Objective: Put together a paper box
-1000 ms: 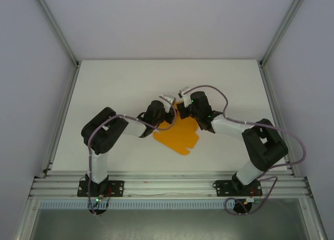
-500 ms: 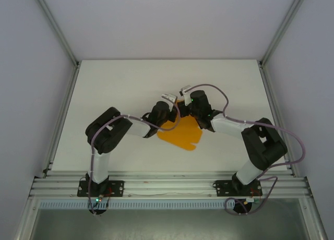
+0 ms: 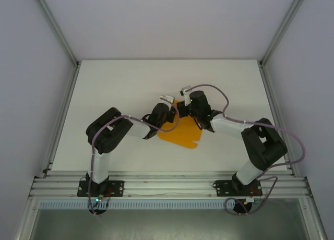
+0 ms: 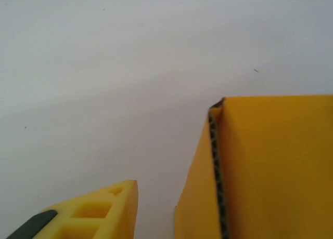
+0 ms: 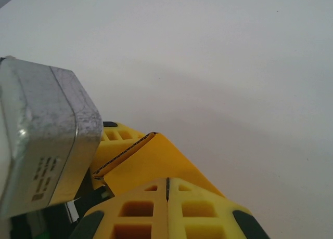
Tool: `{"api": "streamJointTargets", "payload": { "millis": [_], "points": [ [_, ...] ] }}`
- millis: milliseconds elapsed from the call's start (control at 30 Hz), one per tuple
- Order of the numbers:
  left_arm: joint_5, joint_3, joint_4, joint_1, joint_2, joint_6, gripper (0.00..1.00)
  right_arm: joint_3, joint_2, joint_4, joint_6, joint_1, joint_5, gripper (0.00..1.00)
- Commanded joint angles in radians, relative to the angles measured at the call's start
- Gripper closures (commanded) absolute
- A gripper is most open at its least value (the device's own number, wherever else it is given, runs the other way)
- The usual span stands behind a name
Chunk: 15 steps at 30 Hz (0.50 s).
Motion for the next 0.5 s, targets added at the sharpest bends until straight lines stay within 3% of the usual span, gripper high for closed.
{"api": "streamJointTargets", "payload": {
  "millis": [0, 67, 167, 333, 433, 467],
  "points": [
    [0.017, -0.034, -0.047, 0.021, 0.019, -0.016, 0.64, -0.05, 0.047, -0.227, 0.018, 0.009, -0.003, 0.95],
    [0.0, -0.031, -0.045, 0.024, 0.025, -0.022, 0.74, -0.049, 0.05, -0.227, 0.02, 0.008, -0.007, 0.96],
    [-0.031, -0.005, -0.034, 0.027, 0.034, -0.044, 1.0, -0.048, 0.055, -0.227, 0.029, 0.008, -0.007, 0.96],
    [-0.041, 0.051, -0.059, 0.025, 0.028, -0.03, 1.0, -0.049, 0.032, -0.22, 0.059, 0.008, 0.006, 0.95],
    [-0.04, 0.063, -0.123, 0.027, -0.032, -0.001, 1.0, -0.025, -0.032, -0.227, 0.116, 0.003, 0.046, 0.86],
    [-0.035, 0.07, -0.166, 0.027, -0.06, 0.021, 1.0, -0.015, -0.068, -0.225, 0.144, -0.001, 0.065, 0.78]
  ]
}}
